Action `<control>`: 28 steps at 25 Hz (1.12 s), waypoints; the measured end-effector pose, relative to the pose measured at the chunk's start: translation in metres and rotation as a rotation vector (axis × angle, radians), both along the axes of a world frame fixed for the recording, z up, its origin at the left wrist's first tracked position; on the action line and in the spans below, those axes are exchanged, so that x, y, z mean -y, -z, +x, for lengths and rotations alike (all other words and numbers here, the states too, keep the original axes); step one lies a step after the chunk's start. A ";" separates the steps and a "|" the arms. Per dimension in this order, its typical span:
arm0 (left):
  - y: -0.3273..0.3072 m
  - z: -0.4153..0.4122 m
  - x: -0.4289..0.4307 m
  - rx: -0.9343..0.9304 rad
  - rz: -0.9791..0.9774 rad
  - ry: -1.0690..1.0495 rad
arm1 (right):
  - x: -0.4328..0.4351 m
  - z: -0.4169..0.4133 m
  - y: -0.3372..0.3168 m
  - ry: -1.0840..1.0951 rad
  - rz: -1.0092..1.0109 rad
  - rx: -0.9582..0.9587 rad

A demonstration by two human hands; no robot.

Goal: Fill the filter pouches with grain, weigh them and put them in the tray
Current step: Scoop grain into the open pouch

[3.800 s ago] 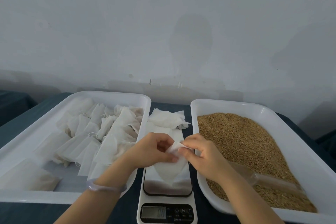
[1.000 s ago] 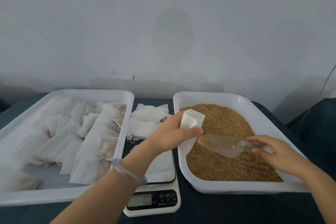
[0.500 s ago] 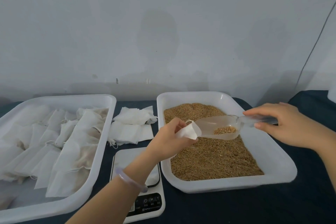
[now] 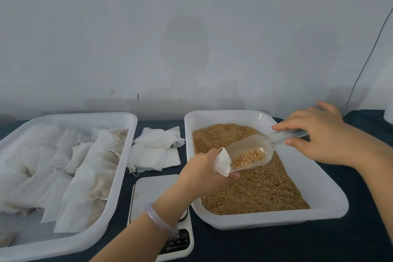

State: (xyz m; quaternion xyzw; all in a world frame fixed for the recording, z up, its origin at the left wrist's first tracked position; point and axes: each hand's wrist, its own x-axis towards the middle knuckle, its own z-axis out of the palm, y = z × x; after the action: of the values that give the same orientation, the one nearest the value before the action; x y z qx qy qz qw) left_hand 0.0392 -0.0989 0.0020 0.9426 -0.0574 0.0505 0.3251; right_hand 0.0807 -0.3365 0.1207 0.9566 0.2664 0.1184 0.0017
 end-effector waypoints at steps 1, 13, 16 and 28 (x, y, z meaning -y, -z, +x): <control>0.001 0.001 0.000 0.008 0.014 -0.011 | 0.000 0.001 0.000 0.009 -0.009 0.012; -0.001 0.009 0.009 -0.007 -0.176 -0.041 | -0.004 0.011 0.001 0.014 0.000 0.095; 0.006 0.007 0.008 0.057 -0.150 -0.139 | -0.006 0.012 0.005 0.002 -0.007 0.089; 0.011 0.009 -0.003 0.004 -0.286 -0.090 | -0.008 0.012 0.013 -0.016 0.038 0.068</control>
State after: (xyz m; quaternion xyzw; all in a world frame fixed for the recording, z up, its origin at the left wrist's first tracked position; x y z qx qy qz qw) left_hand 0.0478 -0.0963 -0.0090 0.8883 -0.0082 0.0745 0.4531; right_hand 0.0928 -0.3287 0.1080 0.9497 0.2715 0.1560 -0.0083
